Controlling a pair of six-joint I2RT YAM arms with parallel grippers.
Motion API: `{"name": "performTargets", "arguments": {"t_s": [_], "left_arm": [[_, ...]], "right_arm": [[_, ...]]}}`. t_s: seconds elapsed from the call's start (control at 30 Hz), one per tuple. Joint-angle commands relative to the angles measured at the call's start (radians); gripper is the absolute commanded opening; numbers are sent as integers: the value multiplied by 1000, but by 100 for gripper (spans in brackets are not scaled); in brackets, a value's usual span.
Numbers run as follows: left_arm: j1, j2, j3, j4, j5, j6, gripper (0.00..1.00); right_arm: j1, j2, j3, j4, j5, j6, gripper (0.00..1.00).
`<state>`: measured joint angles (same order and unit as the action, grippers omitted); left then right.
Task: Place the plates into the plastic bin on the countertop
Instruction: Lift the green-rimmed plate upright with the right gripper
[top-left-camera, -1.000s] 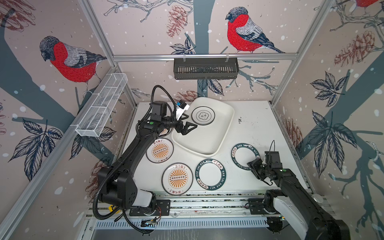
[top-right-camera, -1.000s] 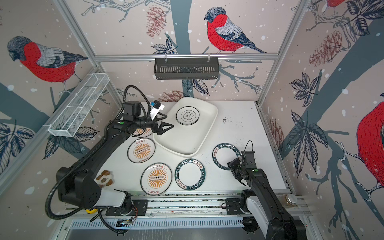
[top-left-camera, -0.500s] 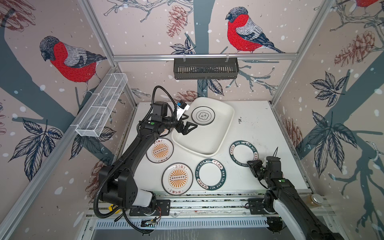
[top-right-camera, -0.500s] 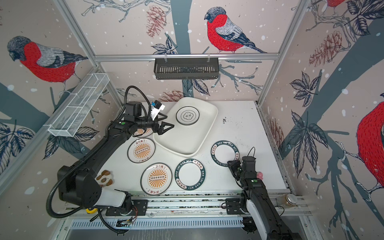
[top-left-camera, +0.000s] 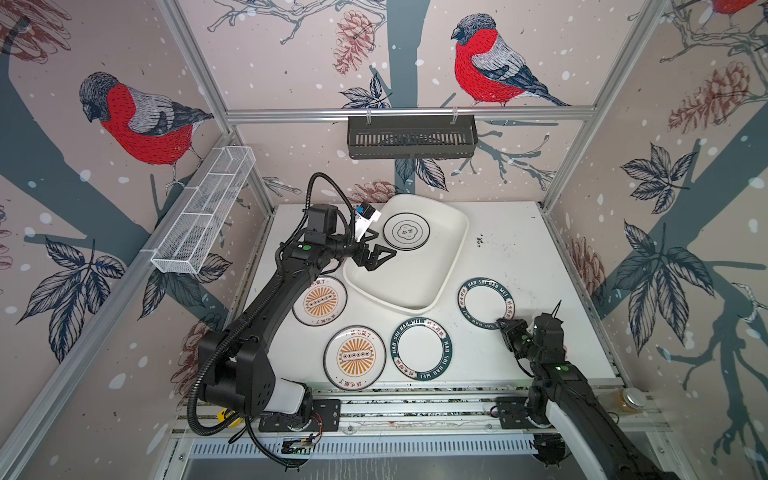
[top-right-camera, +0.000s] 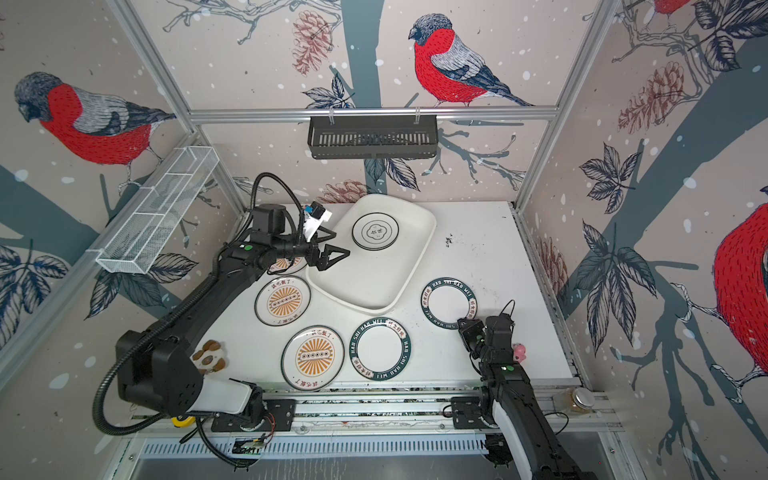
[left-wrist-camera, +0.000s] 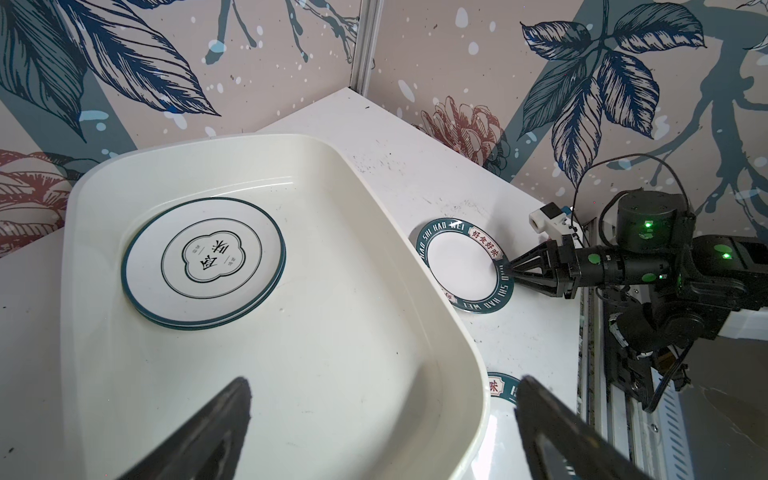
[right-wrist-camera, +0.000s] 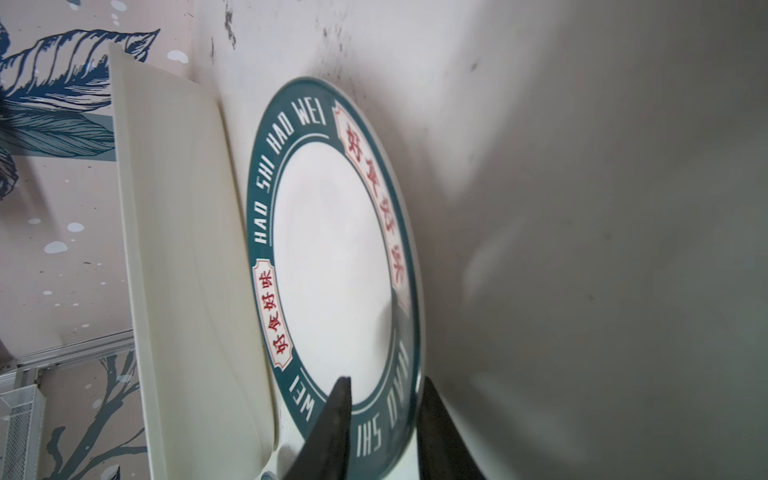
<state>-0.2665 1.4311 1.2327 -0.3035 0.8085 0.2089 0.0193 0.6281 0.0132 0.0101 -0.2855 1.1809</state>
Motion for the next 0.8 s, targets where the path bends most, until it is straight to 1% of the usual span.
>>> {"name": "performTargets", "arguments": {"t_s": [0.0, 0.2, 0.53, 0.77], "left_arm": [[-5, -4, 1, 35, 4, 4, 98], [-6, -6, -1, 36, 1, 5, 98], [-5, -5, 2, 30, 0, 9, 98], [-6, -10, 9, 21, -6, 14, 98]], "right_arm": [[-3, 50, 15, -65, -7, -24, 27], [-7, 108, 32, -31, -15, -33, 23], [-19, 82, 2, 11, -16, -11, 14], [-56, 52, -10, 33, -47, -2, 7]]}}
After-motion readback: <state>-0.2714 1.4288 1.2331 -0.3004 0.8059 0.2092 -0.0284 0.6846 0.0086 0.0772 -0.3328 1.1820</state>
